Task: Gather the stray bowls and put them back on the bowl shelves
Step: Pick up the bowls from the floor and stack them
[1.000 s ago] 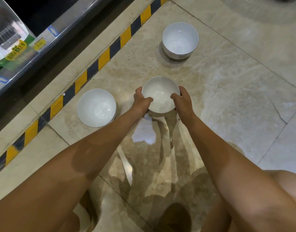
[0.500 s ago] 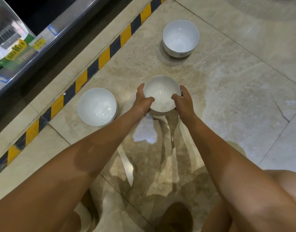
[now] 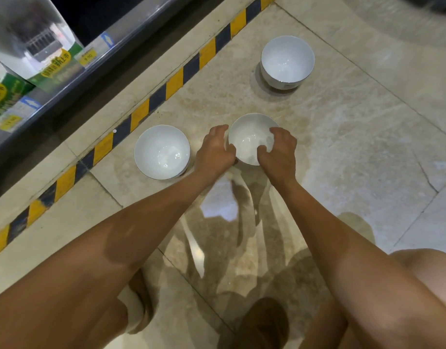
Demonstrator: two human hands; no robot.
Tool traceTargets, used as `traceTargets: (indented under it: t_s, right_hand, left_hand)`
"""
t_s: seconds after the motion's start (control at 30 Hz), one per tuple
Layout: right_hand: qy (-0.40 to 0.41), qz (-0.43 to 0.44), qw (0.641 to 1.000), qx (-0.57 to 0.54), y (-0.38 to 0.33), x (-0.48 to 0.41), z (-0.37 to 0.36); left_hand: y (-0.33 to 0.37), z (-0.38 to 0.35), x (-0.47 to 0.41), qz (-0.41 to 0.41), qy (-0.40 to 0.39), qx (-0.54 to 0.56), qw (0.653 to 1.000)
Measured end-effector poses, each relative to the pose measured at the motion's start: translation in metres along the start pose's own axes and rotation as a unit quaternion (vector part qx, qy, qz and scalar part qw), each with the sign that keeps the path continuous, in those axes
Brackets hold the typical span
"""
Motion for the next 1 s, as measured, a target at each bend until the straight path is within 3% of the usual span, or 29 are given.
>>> traceTargets:
  t_s: [0.13, 0.3, 0.47, 0.6, 0.9, 1.0]
  right_hand:
    - [-0.036, 0.095, 0.992, 0.069, -0.052, 0.017, -0.015]
    - [-0.16, 0.133, 0.977, 0.051, -0.1, 0.04, -0.071]
    - [-0.266, 0.041, 0.963, -0.008, -0.105, 0.05, -0.127]
    - [-0.304, -0.05, 0.945, -0.109, -0.1, 0.052, -0.168]
    - [-0.233, -0.243, 0.891, -0.303, -0.094, 0.044, -0.211]
    - [-0.236, -0.264, 0.877, -0.325, -0.093, 0.045, -0.211]
  left_hand:
    - [0.0, 0.04, 0.025, -0.034, 0.046, -0.096, 0.994]
    - [-0.028, 0.095, 0.058, -0.014, 0.123, -0.072, 0.99]
    - [-0.073, 0.138, 0.08, 0.041, 0.186, -0.04, 0.981]
    - [-0.116, 0.158, 0.083, 0.113, 0.218, 0.039, 0.969]
    - [-0.161, 0.168, 0.072, 0.169, 0.184, 0.201, 0.947]
    - [-0.168, 0.162, 0.062, 0.18, 0.163, 0.249, 0.938]
Point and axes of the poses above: each hand's wrist, its own x-axis away from the middle knuckle, its own z-axis out of the back of the hand, y = z × x, the point moved 10 cm from there along -x, towards the middle knuckle, and after that the axes turned 15 degrees about x, right-handed, at the moved point
